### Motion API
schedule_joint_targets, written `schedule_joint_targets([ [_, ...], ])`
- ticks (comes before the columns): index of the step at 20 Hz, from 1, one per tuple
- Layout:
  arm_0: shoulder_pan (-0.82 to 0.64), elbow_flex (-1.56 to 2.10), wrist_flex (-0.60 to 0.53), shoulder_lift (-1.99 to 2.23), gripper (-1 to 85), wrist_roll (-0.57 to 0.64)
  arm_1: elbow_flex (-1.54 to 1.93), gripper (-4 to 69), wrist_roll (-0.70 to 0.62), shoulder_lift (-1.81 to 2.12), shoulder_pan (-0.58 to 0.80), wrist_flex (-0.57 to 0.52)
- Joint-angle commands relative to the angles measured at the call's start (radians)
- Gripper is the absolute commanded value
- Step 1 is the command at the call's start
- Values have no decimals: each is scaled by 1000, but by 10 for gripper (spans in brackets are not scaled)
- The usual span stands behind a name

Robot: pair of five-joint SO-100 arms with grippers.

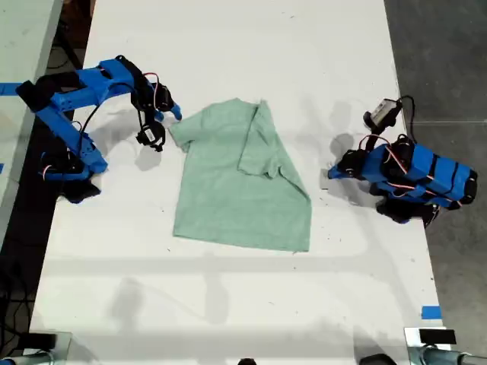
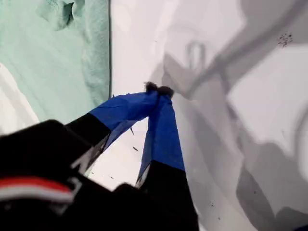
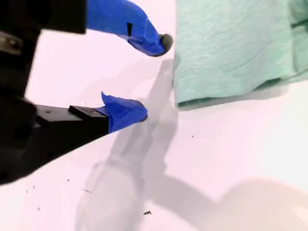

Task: Fold t shirt

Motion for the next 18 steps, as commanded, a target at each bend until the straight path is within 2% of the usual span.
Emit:
schedule_joint_targets([
  [1,58,-2,-21,-14,177,6,-3,-19,9,-3,5,5],
  [6,91,-2,-35,-44,152,23,-3,-19,9,-3,6,5],
  [7,81,-6,-38,-74,123,32,-3,-19,9,-3,6,5],
  [8,71,-14,-37,-103,41,37,-3,-19,9,-3,6,5],
  [9,63,-18,-35,-123,-1,38,-3,-19,9,-3,6,5],
  [11,55,-51,-11,-149,-2,38,-3,-19,9,-3,6,5],
  [14,72,-232,163,-163,-2,17,-3,-19,9,-3,5,5],
  [18,244,-584,379,-176,-2,-110,-3,-19,9,-3,6,5],
])
